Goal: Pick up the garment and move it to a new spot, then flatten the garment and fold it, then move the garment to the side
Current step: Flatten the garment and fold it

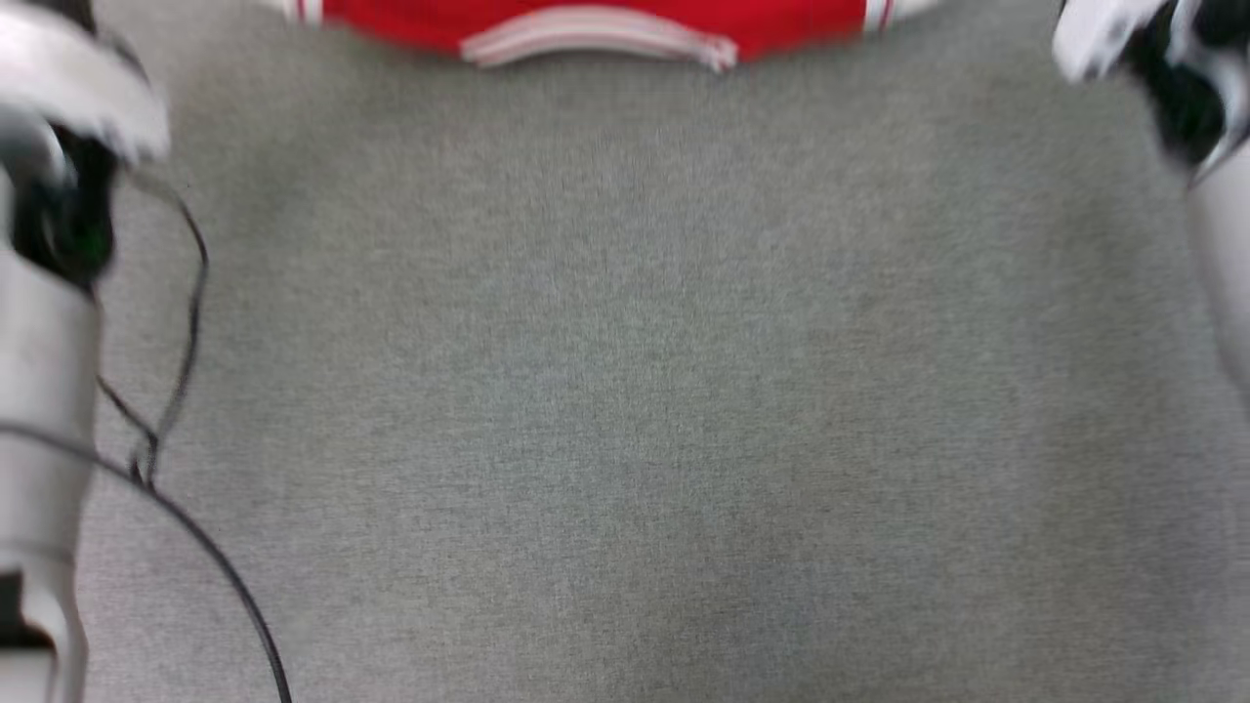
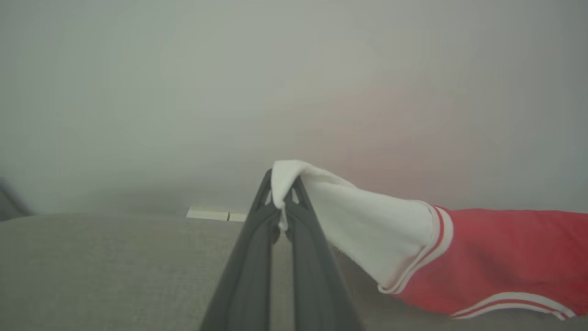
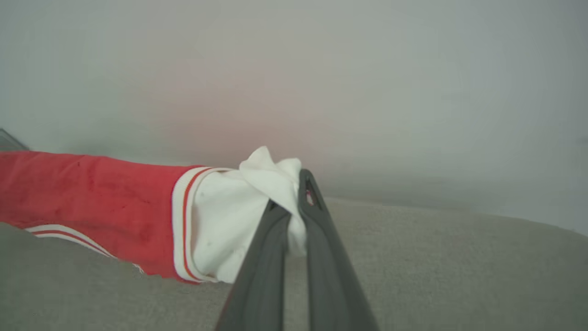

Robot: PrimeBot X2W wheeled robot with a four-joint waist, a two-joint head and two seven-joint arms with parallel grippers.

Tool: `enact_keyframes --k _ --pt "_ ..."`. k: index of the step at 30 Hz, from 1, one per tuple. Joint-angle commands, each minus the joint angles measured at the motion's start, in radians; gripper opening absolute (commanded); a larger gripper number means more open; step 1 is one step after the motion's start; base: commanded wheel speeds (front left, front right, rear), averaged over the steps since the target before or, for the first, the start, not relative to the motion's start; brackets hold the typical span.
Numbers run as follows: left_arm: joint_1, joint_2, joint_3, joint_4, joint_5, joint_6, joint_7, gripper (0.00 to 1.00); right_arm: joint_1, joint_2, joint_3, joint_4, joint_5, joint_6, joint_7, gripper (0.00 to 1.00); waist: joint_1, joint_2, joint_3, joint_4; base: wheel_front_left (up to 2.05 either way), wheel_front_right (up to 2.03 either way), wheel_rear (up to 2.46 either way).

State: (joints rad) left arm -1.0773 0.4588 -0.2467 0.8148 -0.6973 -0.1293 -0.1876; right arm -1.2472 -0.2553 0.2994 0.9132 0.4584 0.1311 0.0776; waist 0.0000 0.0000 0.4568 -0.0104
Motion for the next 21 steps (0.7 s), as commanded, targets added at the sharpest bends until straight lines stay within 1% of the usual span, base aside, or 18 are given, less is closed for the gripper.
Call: enact_keyframes --k 1,4,6,8,11,13,15,18,21 --pt "0.043 0.005 0.000 -0.002 -0.014 -0.002 -0.013 0.00 0.045 -0.012 0.006 -0.008 0.020 -0.001 -0.012 0.00 0.0000 0.0000 -0.067 -0.003 0.00 0.00 0.00" --pt "0.169 0.009 -0.009 -0.015 -0.044 -0.001 -0.036 0.00 0.165 -0.025 0.030 -0.042 0.061 -0.001 -0.044 0.00 0.0000 0.0000 -0.137 -0.006 0.00 0.00 0.00" --pt "0.252 0.022 -0.005 -0.033 -0.058 -0.001 -0.047 0.00 0.244 -0.043 0.044 -0.070 0.076 -0.001 -0.055 0.00 0.0000 0.0000 -0.179 -0.011 0.00 0.00 0.00" --pt "0.333 0.028 0.002 -0.063 -0.067 -0.001 -0.056 0.00 0.327 -0.046 0.046 -0.104 0.104 -0.001 -0.056 0.00 0.0000 0.0000 -0.218 -0.013 0.00 0.00 0.00" --pt "0.462 0.032 0.015 -0.127 -0.078 0.020 -0.064 0.00 0.442 -0.070 0.044 -0.173 0.114 -0.001 -0.050 0.00 0.0000 0.0000 -0.264 -0.017 0.00 0.00 0.00" --pt "0.554 0.034 0.031 -0.188 -0.098 0.042 -0.062 0.00 0.521 -0.080 0.033 -0.225 0.109 -0.001 -0.041 0.00 0.0000 0.0000 -0.289 -0.020 0.00 0.00 0.00" --pt "0.647 0.045 0.047 -0.266 -0.113 0.076 -0.056 0.00 0.606 -0.087 0.010 -0.284 0.098 -0.001 -0.030 0.00 0.0000 0.0000 -0.311 -0.019 0.00 0.00 0.00" --pt "0.790 0.066 0.067 -0.407 -0.125 0.143 -0.028 0.00 0.733 -0.085 -0.038 -0.394 0.073 -0.001 0.000 0.00 0.0000 0.0000 -0.331 -0.020 0.00 0.00 0.00" --pt "0.923 0.086 0.077 -0.565 -0.125 0.217 0.008 0.00 0.870 -0.067 -0.108 -0.510 0.039 -0.001 0.044 0.00 0.0000 0.0000 -0.350 -0.012 0.00 0.00 0.00"
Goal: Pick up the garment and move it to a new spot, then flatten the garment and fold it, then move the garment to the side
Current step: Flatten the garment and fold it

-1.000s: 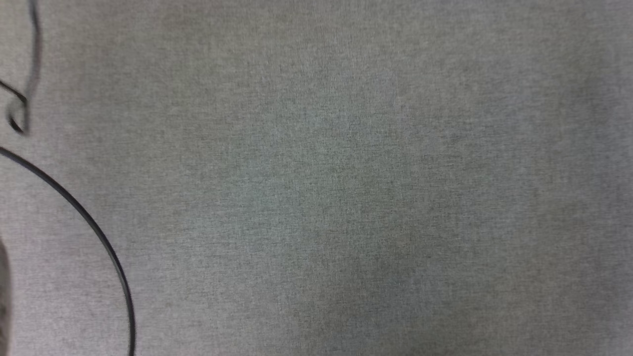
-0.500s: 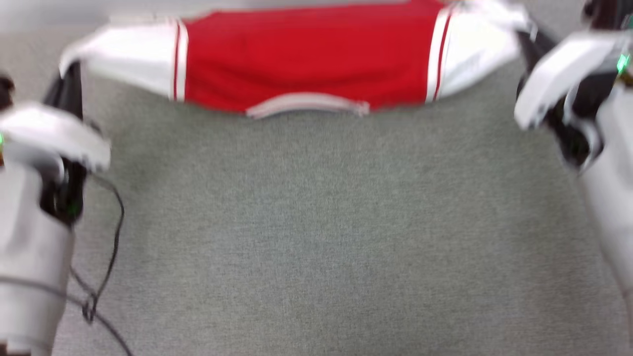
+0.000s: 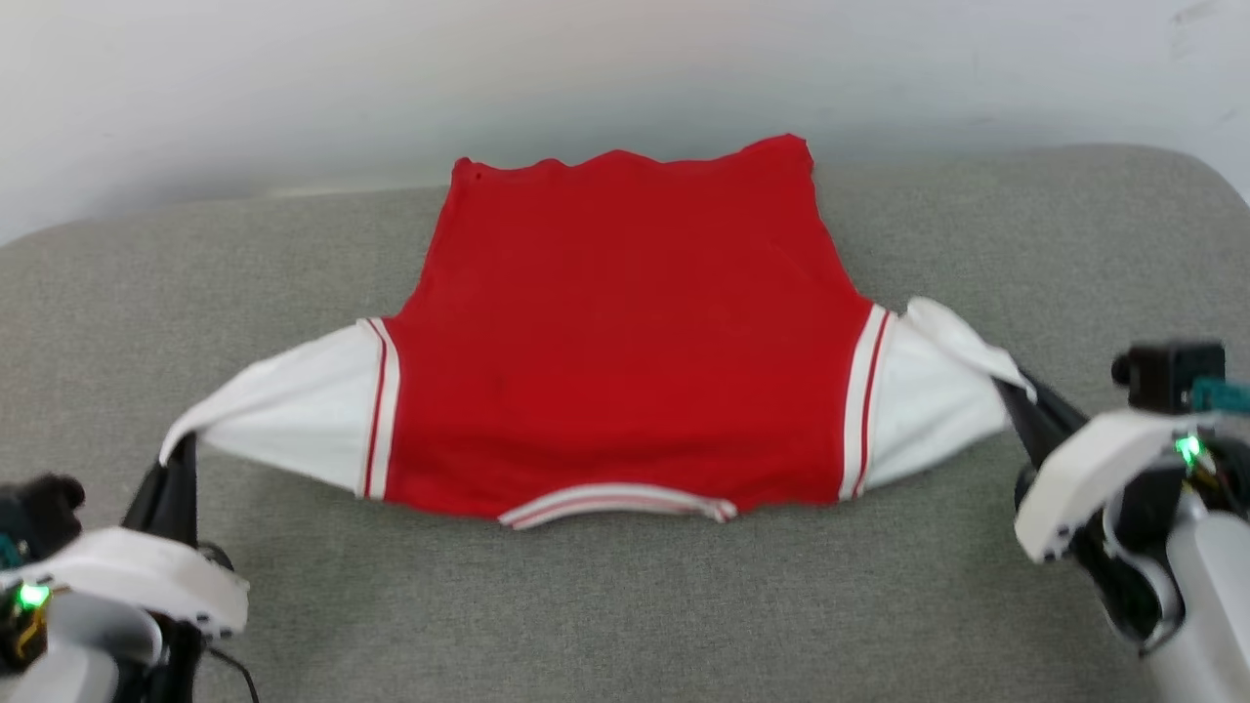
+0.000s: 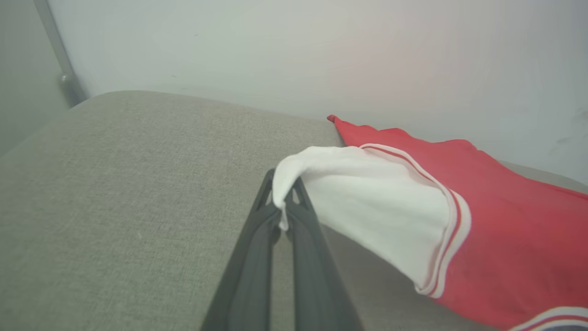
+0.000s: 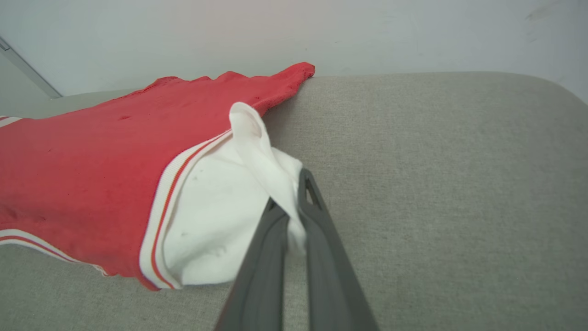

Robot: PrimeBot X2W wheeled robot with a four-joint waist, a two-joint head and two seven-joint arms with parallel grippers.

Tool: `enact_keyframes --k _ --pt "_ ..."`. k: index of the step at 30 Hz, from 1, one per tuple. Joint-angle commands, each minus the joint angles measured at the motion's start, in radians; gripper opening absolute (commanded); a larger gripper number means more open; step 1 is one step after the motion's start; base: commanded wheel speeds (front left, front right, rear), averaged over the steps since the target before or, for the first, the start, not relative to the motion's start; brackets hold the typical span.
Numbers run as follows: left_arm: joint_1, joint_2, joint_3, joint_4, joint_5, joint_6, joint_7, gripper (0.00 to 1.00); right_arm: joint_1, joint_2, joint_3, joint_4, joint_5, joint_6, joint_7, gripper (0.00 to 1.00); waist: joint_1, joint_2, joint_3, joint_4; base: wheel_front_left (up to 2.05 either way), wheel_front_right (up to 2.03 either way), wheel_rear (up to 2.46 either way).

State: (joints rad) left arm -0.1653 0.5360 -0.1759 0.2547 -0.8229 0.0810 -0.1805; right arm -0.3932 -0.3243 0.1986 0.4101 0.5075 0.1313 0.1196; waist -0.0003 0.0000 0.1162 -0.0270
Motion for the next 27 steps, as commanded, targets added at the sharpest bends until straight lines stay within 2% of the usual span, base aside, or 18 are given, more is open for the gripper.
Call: enact_keyframes --k 1,5,6,10,14,19,20,21,22,27 --pt "0.054 0.011 0.009 -0.056 -0.005 0.030 0.016 0.00 0.063 0.009 -0.031 -0.044 -0.023 -0.001 0.022 0.00 0.0003 0.0000 -0.016 0.008 0.00 0.00 0.00" --pt "0.213 0.023 0.021 -0.232 -0.016 0.123 0.071 0.00 0.260 0.071 -0.141 -0.203 -0.076 -0.001 0.113 0.00 0.0003 0.0000 -0.038 0.022 0.00 0.00 0.00" --pt "0.213 0.023 0.021 -0.232 -0.016 0.123 0.071 0.00 0.260 0.071 -0.141 -0.203 -0.076 -0.001 0.113 0.00 0.0003 0.0000 -0.038 0.022 0.00 0.00 0.00" --pt "0.353 0.031 0.038 -0.354 -0.031 0.187 0.105 0.00 0.431 0.148 -0.220 -0.350 -0.137 -0.001 0.203 0.00 0.0003 0.0000 -0.047 0.032 0.00 0.00 0.00" --pt "0.448 0.040 0.042 -0.418 -0.032 0.231 0.125 0.00 0.547 0.204 -0.265 -0.438 -0.173 -0.001 0.274 0.00 0.0003 0.0000 -0.045 0.044 0.00 0.00 0.00" --pt "0.485 0.028 0.018 -0.461 -0.012 0.255 0.129 0.00 0.589 0.223 -0.277 -0.457 -0.177 -0.001 0.320 0.00 0.0003 0.0000 -0.027 0.067 0.00 0.00 0.00" --pt "0.477 0.023 0.007 -0.468 -0.008 0.254 0.130 0.00 0.583 0.220 -0.280 -0.453 -0.180 -0.001 0.318 0.08 0.0003 0.0000 -0.022 0.074 0.00 0.00 0.00" --pt "0.465 0.019 -0.002 -0.474 -0.003 0.254 0.132 0.00 0.571 0.216 -0.280 -0.449 -0.179 -0.001 0.320 0.48 0.0003 0.0000 -0.017 0.080 0.00 0.00 0.00" --pt "0.454 0.013 -0.008 -0.479 -0.001 0.255 0.131 0.00 0.549 0.216 -0.284 -0.451 -0.169 -0.001 0.311 1.00 0.0003 0.0000 -0.013 0.085 0.00 0.00 0.00" --pt "0.399 -0.001 -0.041 -0.504 0.021 0.260 0.139 0.00 0.445 0.199 -0.337 -0.463 -0.157 -0.001 0.279 1.00 0.0003 0.0000 0.019 0.117 0.00 0.00 0.00"
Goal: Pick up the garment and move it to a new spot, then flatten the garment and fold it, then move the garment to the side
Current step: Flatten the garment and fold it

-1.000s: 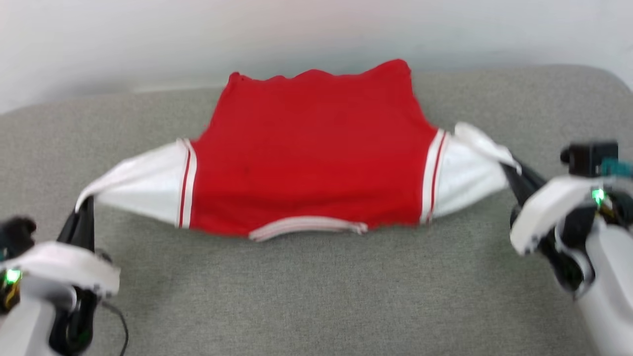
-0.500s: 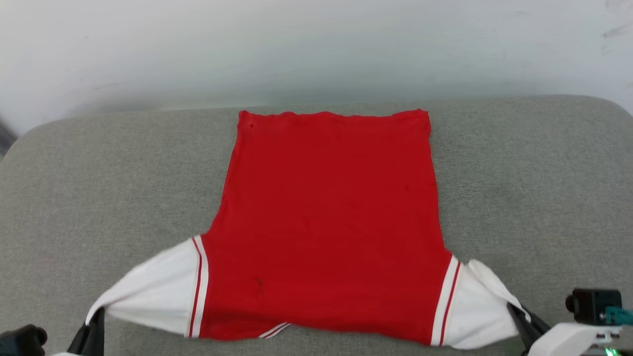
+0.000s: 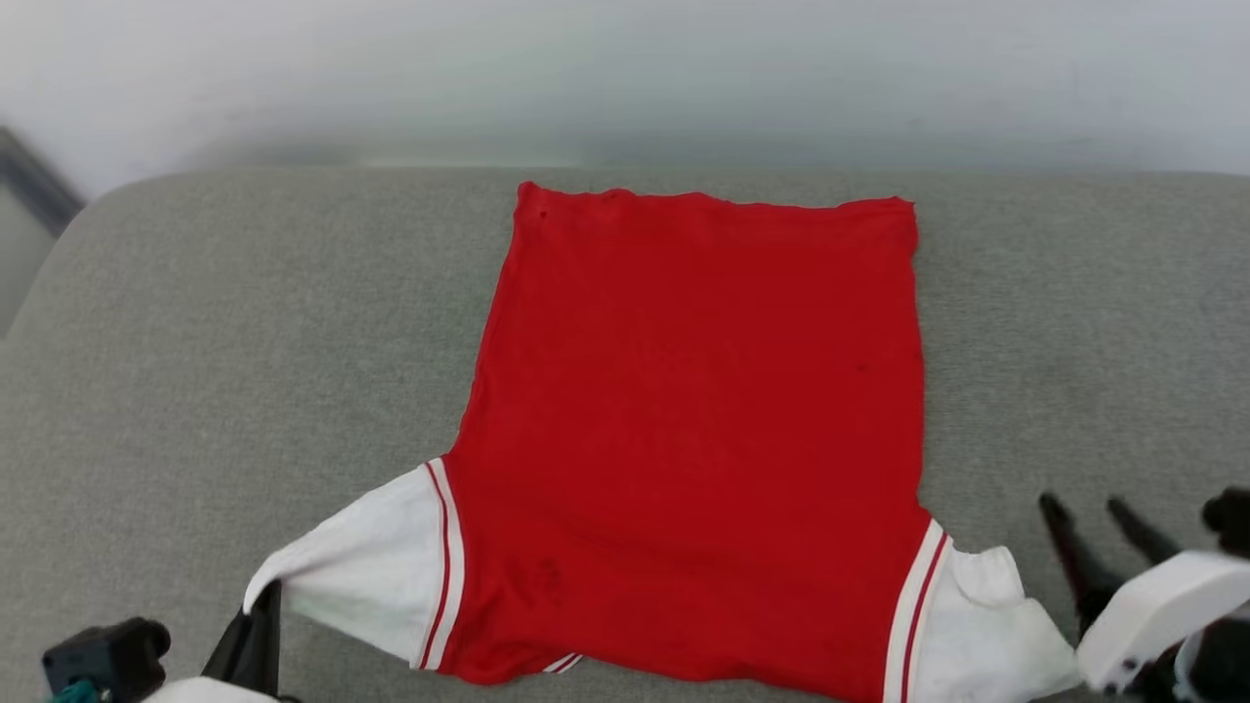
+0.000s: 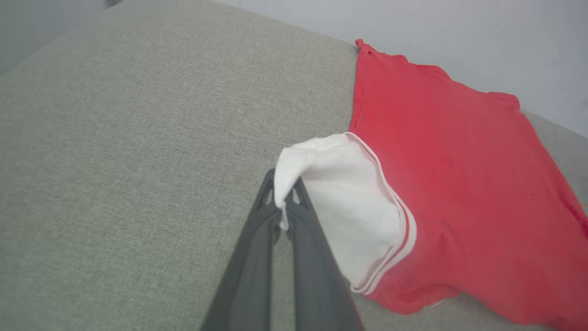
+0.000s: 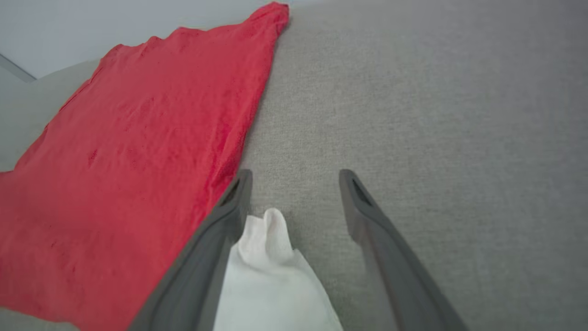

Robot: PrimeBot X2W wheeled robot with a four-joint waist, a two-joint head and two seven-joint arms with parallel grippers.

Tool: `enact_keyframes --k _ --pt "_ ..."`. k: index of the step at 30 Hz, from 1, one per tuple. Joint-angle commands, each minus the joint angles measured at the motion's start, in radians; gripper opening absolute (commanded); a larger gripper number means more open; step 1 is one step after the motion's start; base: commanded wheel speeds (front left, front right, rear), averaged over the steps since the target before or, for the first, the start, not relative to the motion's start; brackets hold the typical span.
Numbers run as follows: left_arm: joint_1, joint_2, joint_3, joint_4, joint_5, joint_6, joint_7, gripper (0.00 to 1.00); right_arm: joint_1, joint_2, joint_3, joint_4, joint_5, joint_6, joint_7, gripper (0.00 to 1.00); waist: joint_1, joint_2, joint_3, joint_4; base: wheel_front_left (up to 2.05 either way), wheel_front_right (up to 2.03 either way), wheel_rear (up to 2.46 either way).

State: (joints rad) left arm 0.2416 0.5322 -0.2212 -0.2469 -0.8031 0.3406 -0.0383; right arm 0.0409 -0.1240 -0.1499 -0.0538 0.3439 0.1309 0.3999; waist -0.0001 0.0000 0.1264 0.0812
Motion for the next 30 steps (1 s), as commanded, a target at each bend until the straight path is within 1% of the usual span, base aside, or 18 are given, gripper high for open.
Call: enact_keyframes --k 1,5,9,12,15,18,21,24,30 --pt "-0.018 0.002 -0.001 -0.006 0.006 0.001 -0.003 0.00 -0.017 0.003 -0.006 0.000 0.004 0.000 -0.010 1.00 0.0001 0.0000 0.017 0.016 0.00 0.00 0.00" --pt "-0.075 -0.004 -0.017 -0.031 0.033 -0.006 -0.017 0.00 -0.173 -0.008 -0.077 0.026 0.004 0.000 -0.029 1.00 0.0001 0.0000 0.082 0.049 0.00 0.00 0.00" --pt "-0.139 -0.024 -0.034 -0.045 0.056 -0.015 -0.036 0.00 -0.352 -0.053 -0.108 0.106 0.009 0.000 -0.006 1.00 0.0001 0.0000 0.160 0.094 0.00 0.00 0.00" --pt "-0.189 -0.042 -0.049 -0.033 0.066 -0.025 -0.053 0.00 -0.495 -0.105 -0.093 0.193 0.016 0.000 0.058 1.00 0.0001 0.0000 0.214 0.131 0.00 0.00 0.00" --pt "-0.235 -0.060 -0.065 -0.018 0.072 -0.045 -0.069 0.00 -0.632 -0.154 -0.076 0.280 0.006 0.000 0.146 1.00 0.0001 0.0000 0.266 0.165 0.00 0.00 0.00" --pt "-0.281 -0.084 -0.083 0.007 0.073 -0.071 -0.089 0.00 -0.755 -0.195 -0.061 0.363 0.007 0.000 0.247 1.00 0.0001 0.0000 0.312 0.208 0.00 0.00 0.00" --pt "-0.327 -0.109 -0.095 0.041 0.068 -0.100 -0.114 0.00 -0.852 -0.228 -0.047 0.434 -0.012 0.000 0.326 1.00 0.0001 0.0000 0.352 0.246 0.00 0.00 0.00" --pt "-0.363 -0.133 -0.111 0.076 0.063 -0.128 -0.137 0.00 -0.934 -0.244 -0.045 0.496 -0.040 0.000 0.380 1.00 0.0001 0.0000 0.390 0.274 0.00 0.00 0.00" --pt "-0.426 -0.168 -0.134 0.140 0.057 -0.174 -0.161 0.00 -1.030 -0.267 -0.045 0.582 -0.087 0.000 0.429 1.00 0.0001 0.0000 0.453 0.327 0.00 0.00 0.00"
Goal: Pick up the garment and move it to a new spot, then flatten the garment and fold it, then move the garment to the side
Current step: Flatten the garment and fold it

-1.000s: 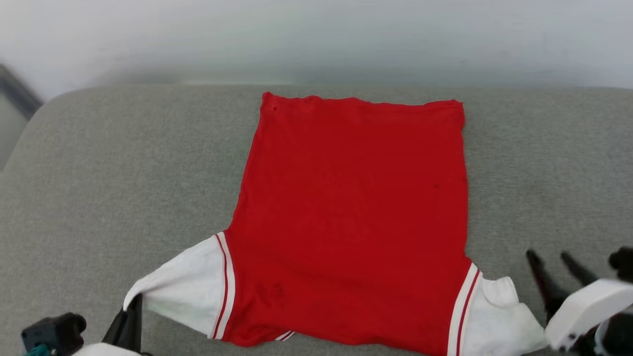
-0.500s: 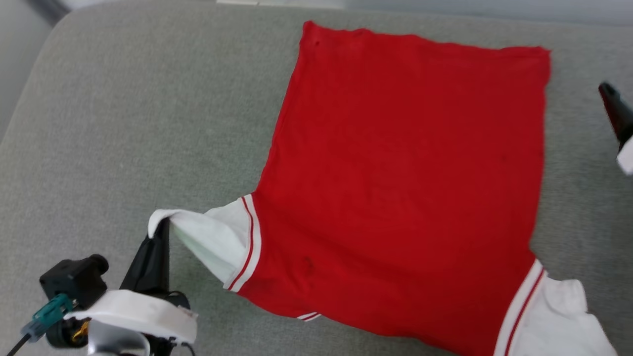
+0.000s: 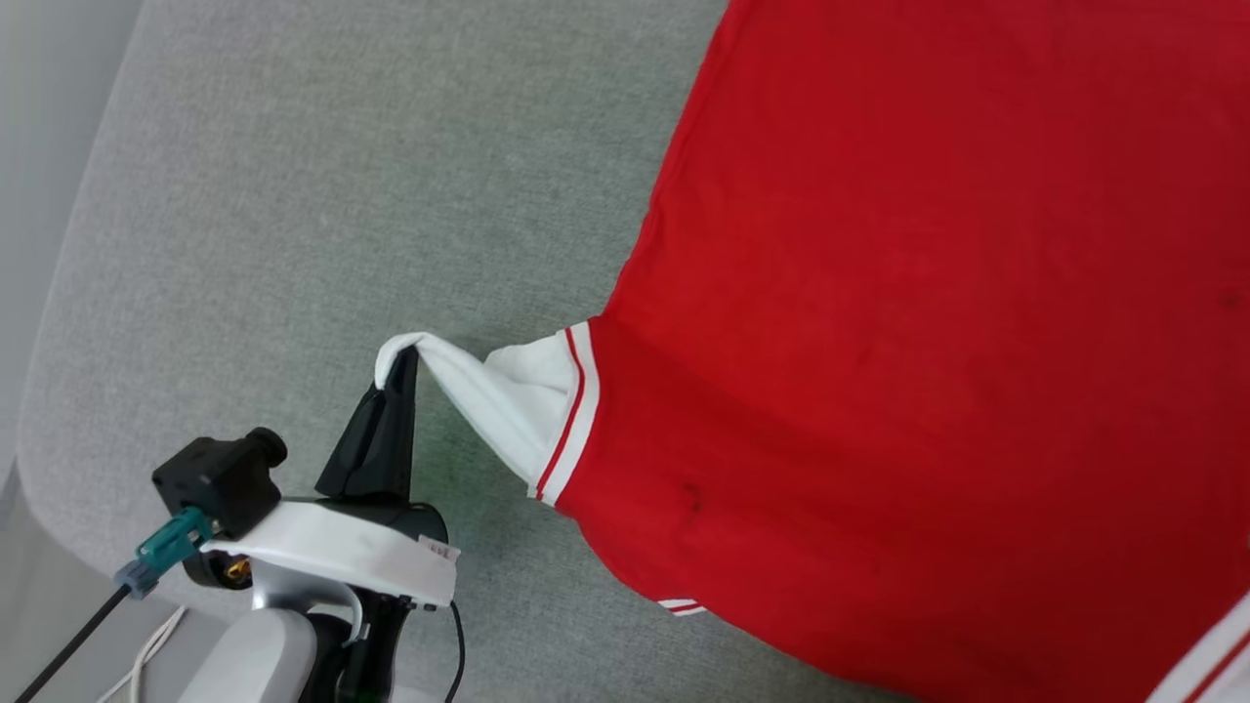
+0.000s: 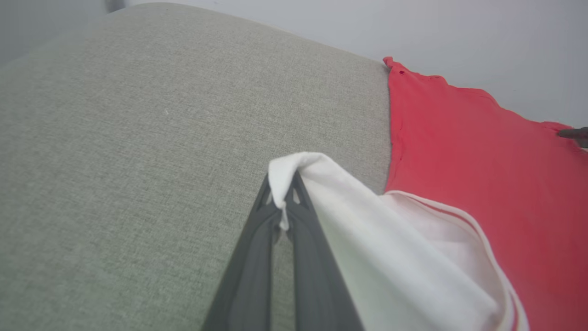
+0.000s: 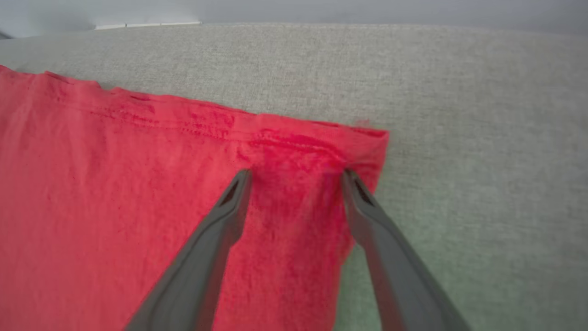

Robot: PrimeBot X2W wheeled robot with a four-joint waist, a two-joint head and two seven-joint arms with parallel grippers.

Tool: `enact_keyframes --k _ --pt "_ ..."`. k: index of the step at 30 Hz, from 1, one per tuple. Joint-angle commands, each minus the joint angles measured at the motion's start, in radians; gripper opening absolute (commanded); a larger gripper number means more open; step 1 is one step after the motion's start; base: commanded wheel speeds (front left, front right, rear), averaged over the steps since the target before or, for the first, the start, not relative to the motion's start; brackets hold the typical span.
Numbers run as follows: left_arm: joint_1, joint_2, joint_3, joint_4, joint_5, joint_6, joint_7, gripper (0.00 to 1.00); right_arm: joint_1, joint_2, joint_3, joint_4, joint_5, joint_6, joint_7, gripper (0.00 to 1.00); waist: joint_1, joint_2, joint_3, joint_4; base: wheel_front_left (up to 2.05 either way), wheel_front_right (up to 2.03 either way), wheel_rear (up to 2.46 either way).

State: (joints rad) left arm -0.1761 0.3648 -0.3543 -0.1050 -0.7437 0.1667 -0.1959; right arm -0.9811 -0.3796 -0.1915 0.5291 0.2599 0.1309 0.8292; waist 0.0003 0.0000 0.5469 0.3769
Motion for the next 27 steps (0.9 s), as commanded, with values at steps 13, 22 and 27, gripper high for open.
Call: enact_keyframes --k 13,22,27 --pt "-0.035 -0.023 -0.011 0.099 -0.014 -0.035 -0.023 0.00 0.044 0.005 -0.027 0.116 -0.013 0.000 0.138 0.00 -0.0003 0.0000 -0.004 0.044 0.00 0.00 0.00" --pt "0.052 0.034 0.029 0.097 -0.011 0.021 -0.006 0.00 0.103 -0.047 0.058 0.021 0.033 0.000 0.093 0.00 -0.0003 0.0000 -0.177 -0.063 0.00 0.00 0.00" --pt "0.132 0.087 0.065 0.052 -0.020 0.070 0.024 0.00 0.242 -0.088 0.135 -0.117 0.122 0.000 0.099 0.00 -0.0003 0.0000 -0.268 -0.155 0.00 0.00 0.00"
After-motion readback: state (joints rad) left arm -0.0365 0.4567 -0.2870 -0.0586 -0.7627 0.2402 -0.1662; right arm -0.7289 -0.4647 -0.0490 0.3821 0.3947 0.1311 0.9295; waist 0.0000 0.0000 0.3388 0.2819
